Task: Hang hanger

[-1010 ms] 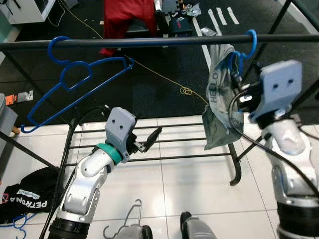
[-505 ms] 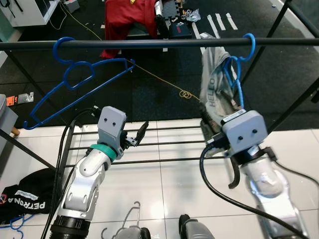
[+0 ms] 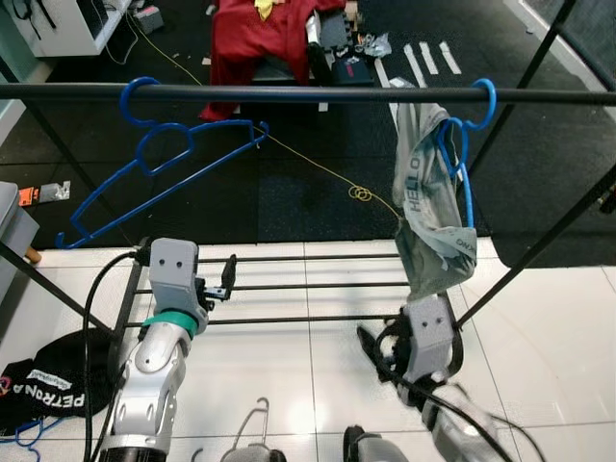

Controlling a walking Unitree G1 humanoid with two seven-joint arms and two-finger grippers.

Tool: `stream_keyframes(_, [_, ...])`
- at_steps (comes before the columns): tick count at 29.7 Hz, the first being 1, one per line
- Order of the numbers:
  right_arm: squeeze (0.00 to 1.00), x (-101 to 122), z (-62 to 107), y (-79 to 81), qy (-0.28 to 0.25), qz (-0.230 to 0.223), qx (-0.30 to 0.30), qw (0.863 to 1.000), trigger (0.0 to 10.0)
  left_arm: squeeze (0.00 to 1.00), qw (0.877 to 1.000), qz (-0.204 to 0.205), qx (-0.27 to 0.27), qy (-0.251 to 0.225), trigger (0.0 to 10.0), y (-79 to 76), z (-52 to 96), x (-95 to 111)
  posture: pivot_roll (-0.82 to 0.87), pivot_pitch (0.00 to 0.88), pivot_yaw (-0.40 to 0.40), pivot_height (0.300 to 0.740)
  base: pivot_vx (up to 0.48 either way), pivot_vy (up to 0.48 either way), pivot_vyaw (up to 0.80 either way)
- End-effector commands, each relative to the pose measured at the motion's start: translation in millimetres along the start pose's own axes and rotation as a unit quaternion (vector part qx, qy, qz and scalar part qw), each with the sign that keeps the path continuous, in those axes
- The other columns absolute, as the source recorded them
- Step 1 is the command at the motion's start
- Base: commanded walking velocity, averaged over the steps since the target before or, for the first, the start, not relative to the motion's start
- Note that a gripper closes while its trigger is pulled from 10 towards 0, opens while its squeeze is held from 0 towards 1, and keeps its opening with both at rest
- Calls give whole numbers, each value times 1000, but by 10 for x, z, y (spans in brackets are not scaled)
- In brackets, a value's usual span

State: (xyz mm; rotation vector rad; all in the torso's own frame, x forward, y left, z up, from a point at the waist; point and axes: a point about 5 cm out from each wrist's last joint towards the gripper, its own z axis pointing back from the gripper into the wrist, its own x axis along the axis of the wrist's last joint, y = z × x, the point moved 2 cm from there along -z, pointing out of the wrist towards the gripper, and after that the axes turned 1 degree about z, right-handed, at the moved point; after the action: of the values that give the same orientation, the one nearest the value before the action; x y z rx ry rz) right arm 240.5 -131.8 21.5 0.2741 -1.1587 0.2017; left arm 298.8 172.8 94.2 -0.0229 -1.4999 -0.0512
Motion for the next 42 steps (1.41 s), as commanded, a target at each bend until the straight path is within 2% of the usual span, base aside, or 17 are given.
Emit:
stream_keyframes(1, [0,-85,-7,-6,16,-9,-2,1000,10000,0,1000,0,-5,25,10000,-18,55,-154,-14,44,67,740,0,0,0])
stream_keyframes(4, [0,-83,-50,7,18,-18,4,1000,10000,0,999,-3,-6,33,10000,-23,94,-216,-10,43,65,740,0,0,0])
stream_keyframes(13, [0,-50,-125,-31,16,-18,8,1000,10000,0,999,-8,-6,33,10000,-17,81,-236,-7,35,49,740,0,0,0])
stream_keyframes(20, [0,-81,-133,-141,36,0,18,999,10000,0,999,-25,-15,39,10000,13,79,-266,-20,48,34,740,0,0,0])
stream_keyframes(26, [0,-6,-155,-208,20,7,11,1000,10000,0,998,-42,-27,43,10000,36,0,-286,-42,25,46,740,0,0,0])
stream_keyframes(30, [0,69,-168,-338,6,-8,-3,1000,10000,0,997,-47,-35,44,10000,-3,-101,-270,-34,12,41,740,0,0,0])
stream_keyframes(37, [0,74,-157,-472,5,-14,-22,1000,10000,0,999,-13,-19,38,10000,-36,-131,-258,-20,22,24,740,0,0,0])
stream_keyframes(41, [0,164,-156,-542,-32,-30,-52,998,10000,0,999,16,4,50,10000,-29,-113,-339,-14,28,11,740,0,0,0])
stream_keyframes(42, [0,198,-162,-572,-45,-42,-65,996,10000,0,998,34,10,59,10000,-37,-106,-374,-12,32,8,740,0,0,0])
